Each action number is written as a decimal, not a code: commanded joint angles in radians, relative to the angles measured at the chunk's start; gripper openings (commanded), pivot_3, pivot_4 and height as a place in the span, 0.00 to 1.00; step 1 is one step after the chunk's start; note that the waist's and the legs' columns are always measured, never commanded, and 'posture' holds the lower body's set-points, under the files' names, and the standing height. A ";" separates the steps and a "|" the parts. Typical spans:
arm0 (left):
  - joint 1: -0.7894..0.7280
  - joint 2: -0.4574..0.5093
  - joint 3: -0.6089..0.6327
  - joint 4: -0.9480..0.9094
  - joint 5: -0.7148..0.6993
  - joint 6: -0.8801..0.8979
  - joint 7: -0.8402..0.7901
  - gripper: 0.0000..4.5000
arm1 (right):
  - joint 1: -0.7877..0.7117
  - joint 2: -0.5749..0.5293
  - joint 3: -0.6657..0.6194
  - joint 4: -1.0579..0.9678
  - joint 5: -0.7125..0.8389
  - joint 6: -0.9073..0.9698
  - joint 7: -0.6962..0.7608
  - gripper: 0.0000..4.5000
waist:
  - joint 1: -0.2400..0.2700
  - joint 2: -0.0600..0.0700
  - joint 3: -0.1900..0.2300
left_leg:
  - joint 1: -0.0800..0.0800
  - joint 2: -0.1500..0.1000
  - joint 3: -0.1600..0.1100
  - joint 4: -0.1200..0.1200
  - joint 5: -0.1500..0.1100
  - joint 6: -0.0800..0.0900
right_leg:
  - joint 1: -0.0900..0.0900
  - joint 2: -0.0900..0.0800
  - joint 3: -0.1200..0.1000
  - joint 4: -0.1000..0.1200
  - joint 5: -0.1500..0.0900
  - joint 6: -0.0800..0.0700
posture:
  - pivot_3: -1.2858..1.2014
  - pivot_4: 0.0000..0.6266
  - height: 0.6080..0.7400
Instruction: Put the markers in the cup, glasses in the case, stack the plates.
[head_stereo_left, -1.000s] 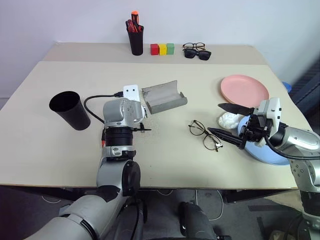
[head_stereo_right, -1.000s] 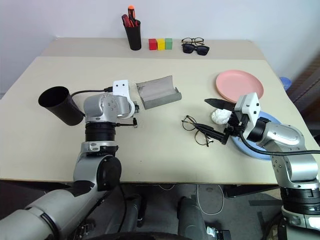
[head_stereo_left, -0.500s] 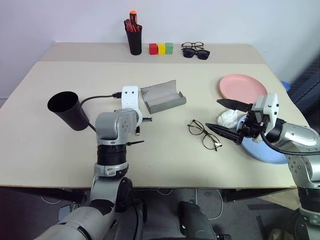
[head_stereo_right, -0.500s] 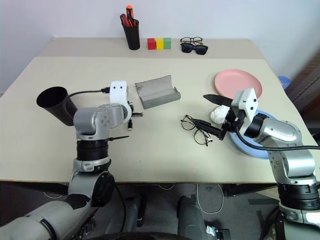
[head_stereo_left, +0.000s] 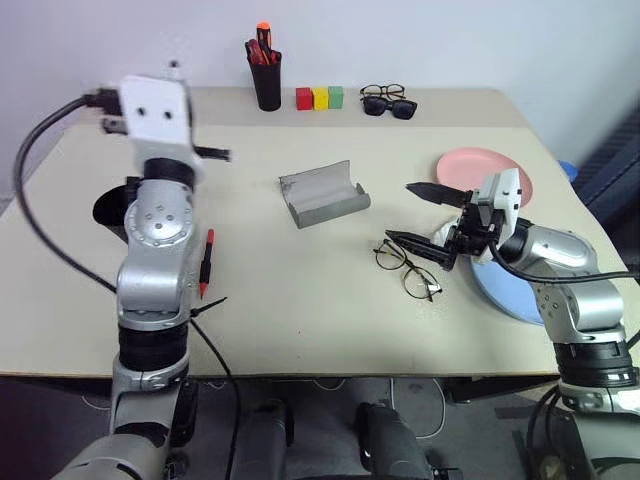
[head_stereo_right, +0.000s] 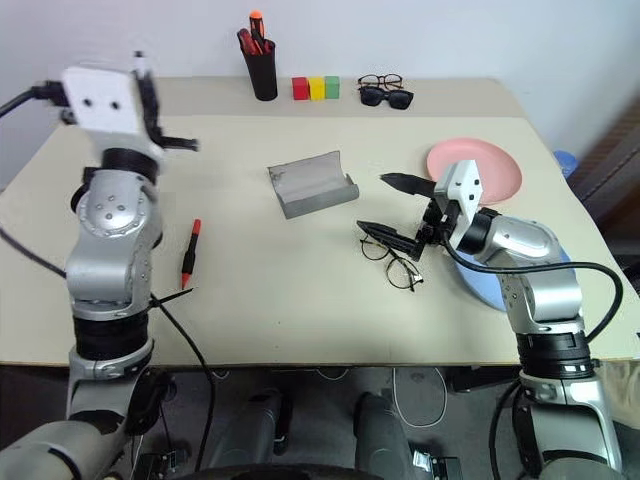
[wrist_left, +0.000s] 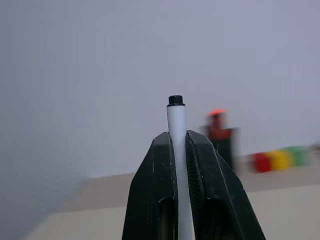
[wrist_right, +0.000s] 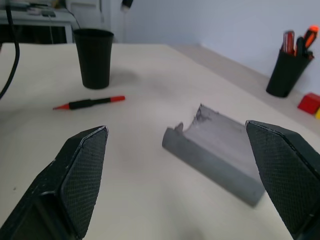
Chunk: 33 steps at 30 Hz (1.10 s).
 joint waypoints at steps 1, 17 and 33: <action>0.048 0.001 0.054 0.030 0.067 -0.122 0.081 0.01 | -0.058 0.042 0.013 -0.023 0.051 -0.004 0.036 1.00 | 0.002 0.000 0.000 | 0.000 0.000 0.000 0.000 0.000 0.000 | 0.000 0.000 0.000 0.000 0.000 0.000 | 0.52 0.24 1.00; 0.137 -0.037 0.054 0.194 0.156 -0.289 0.182 0.18 | -0.088 0.111 0.049 0.057 0.031 -0.060 0.104 1.00 | 0.004 0.000 0.000 | 0.000 0.000 0.000 0.001 0.000 0.000 | 0.000 0.000 0.000 0.002 0.002 0.003 | 0.52 0.24 1.00; 0.133 0.019 -0.093 -0.185 -0.082 0.499 -0.215 0.86 | -0.051 0.101 0.030 0.072 0.014 -0.090 0.090 1.00 | -0.007 0.000 0.000 | 0.002 0.000 0.000 0.001 0.000 0.000 | 0.001 0.001 0.000 0.004 0.000 0.001 | 0.52 0.24 1.00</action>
